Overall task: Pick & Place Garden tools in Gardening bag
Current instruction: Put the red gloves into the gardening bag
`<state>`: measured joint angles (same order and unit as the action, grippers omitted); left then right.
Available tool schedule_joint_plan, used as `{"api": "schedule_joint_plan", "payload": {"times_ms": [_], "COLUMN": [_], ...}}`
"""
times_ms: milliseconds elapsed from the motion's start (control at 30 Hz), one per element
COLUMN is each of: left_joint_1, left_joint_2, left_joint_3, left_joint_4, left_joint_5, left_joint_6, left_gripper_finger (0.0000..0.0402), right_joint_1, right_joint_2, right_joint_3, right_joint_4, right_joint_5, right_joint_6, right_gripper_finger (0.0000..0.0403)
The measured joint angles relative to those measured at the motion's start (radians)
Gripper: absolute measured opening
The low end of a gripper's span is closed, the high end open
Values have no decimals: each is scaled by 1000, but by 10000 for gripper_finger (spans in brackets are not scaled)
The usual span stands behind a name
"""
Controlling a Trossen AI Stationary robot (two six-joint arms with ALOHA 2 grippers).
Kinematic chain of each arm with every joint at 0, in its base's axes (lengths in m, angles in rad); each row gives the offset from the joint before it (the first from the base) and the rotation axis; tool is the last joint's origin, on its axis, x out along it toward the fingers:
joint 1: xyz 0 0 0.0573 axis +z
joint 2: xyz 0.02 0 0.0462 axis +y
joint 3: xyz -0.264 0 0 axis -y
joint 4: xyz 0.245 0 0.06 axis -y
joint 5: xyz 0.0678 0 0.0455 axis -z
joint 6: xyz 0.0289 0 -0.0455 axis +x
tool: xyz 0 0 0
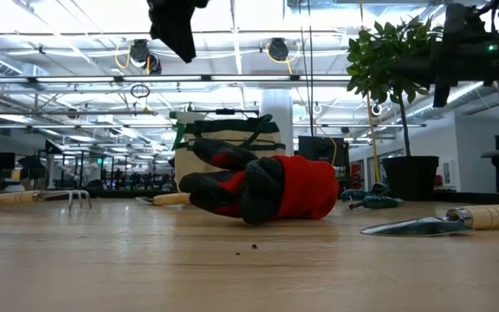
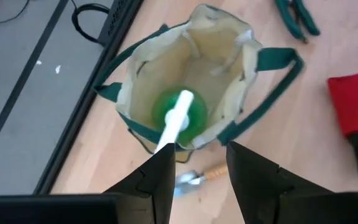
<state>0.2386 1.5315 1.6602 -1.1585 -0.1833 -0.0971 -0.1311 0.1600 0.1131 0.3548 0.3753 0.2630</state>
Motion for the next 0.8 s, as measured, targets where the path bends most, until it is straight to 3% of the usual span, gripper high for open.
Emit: {"api": "schedule_joint_plan", "payload": {"times_ms": [467, 667, 800], "left_joint_1": [-52, -54, -60], "left_joint_2": [-39, -84, -168], "left_joint_3": [0, -12, -101], "left_joint_4": [-40, -24, 106], "left_joint_5": [16, 96, 151], "left_joint_6": [-82, -79, -63], "left_gripper_finger": [150, 150, 150], "right_joint_1": [7, 74, 139], "right_joint_2": [181, 323, 426], "right_joint_3": [0, 17, 89], "right_joint_4": [272, 389, 388], "right_joint_5": [-273, -300, -299], "right_joint_6": [13, 8, -41], "right_gripper_finger": [4, 4, 4]}}
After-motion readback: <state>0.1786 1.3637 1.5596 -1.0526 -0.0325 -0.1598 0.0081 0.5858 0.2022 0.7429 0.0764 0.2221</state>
